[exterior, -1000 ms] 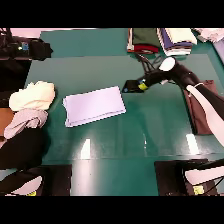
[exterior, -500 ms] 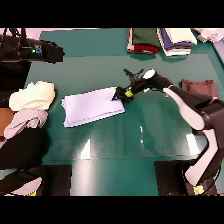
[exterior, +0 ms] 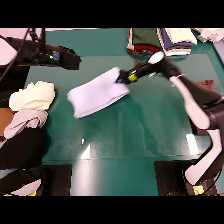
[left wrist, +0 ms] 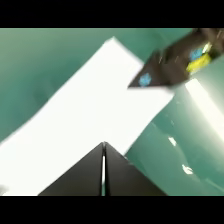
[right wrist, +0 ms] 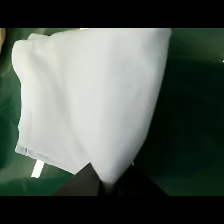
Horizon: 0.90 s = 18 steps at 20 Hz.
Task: Fold the shirts.
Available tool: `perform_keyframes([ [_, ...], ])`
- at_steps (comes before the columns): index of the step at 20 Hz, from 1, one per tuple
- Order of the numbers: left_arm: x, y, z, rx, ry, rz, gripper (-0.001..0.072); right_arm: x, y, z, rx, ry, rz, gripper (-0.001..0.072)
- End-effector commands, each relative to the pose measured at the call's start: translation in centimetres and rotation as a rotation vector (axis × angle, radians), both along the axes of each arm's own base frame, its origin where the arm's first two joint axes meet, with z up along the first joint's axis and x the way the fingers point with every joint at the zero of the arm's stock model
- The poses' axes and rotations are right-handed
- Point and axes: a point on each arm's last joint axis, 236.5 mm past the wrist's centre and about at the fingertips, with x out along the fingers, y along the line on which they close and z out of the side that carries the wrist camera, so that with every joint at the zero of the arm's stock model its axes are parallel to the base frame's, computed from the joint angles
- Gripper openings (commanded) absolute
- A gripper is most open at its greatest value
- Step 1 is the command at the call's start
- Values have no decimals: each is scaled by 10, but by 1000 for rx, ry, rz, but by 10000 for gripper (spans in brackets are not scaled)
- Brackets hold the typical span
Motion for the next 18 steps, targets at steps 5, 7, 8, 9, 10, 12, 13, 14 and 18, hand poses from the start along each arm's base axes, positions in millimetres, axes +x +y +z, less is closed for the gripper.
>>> perform_keyframes([
  [5, -11, -28, 3, -23, -16, -56, 25, 16, -311, 96, -259, -137, -553, 17],
  [7, -8, -29, 7, -35, -28, -49, 25, 0, -377, 112, -270, -148, -697, 17],
  [8, -7, -29, 8, -41, -34, -46, 25, -8, -406, 117, -274, -149, -764, 17],
  [9, -6, -30, 10, -47, -40, -43, 24, -17, -427, 121, -276, -148, -813, 17],
  [10, -4, -30, 12, -61, -41, -32, 25, -24, -446, 122, -280, -145, -855, 17],
  [12, -3, -30, 14, -74, -43, -24, 25, -35, -469, 124, -271, -134, -917, 17],
  [13, -3, -30, 13, -79, -36, -19, 24, -38, -473, 125, -268, -130, -930, 17],
  [14, -2, -31, 12, -82, -30, -15, 25, -40, -474, 126, -269, -128, -932, 17],
  [18, -2, -31, 12, -82, -28, -16, 25, -42, -460, 153, -281, -192, -920, 17],
])
